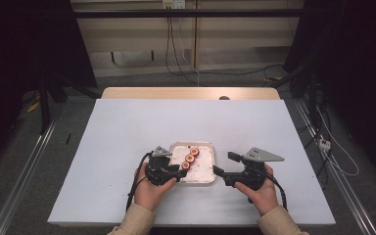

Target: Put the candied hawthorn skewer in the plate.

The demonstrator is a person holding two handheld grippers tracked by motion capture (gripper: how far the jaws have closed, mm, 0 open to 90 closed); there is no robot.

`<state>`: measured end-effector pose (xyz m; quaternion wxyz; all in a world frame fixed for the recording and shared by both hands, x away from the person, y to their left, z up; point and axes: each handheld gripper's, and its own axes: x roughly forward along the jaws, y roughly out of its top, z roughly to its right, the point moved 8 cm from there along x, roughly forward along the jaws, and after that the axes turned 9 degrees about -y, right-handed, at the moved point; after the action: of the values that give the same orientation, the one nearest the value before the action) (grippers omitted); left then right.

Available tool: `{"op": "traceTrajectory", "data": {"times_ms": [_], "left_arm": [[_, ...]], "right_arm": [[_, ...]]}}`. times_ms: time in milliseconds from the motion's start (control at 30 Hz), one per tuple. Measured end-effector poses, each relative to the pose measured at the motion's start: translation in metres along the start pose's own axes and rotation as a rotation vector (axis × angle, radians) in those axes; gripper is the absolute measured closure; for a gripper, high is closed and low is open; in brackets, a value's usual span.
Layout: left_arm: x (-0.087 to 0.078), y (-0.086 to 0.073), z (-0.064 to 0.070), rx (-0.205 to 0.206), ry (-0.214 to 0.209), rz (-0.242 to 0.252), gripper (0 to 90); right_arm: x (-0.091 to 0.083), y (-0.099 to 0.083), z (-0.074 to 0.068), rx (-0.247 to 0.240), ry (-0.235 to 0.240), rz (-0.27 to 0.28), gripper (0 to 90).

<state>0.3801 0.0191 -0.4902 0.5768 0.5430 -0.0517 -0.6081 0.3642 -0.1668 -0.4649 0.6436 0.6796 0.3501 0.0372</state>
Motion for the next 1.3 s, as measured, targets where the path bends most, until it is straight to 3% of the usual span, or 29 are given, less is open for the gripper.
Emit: {"op": "traceTrajectory", "data": {"times_ms": [367,700,900,1300], "left_arm": [[-0.002,0.005,0.003,0.027,-0.03,0.03,42.2],[-0.006,0.007,0.007,0.06,-0.058,0.03,31.8],[-0.011,0.007,0.01,0.072,-0.1,0.032,28.3],[-0.026,0.006,0.007,0.084,-0.123,0.07,26.0]], "right_arm": [[0.0,-0.002,0.002,0.003,0.004,-0.012,14.9],[0.0,-0.007,0.001,0.004,0.022,-0.041,10.6],[-0.002,-0.008,0.004,0.007,0.022,-0.034,9.9],[-0.01,-0.012,0.01,0.014,0.017,-0.027,9.7]]}}
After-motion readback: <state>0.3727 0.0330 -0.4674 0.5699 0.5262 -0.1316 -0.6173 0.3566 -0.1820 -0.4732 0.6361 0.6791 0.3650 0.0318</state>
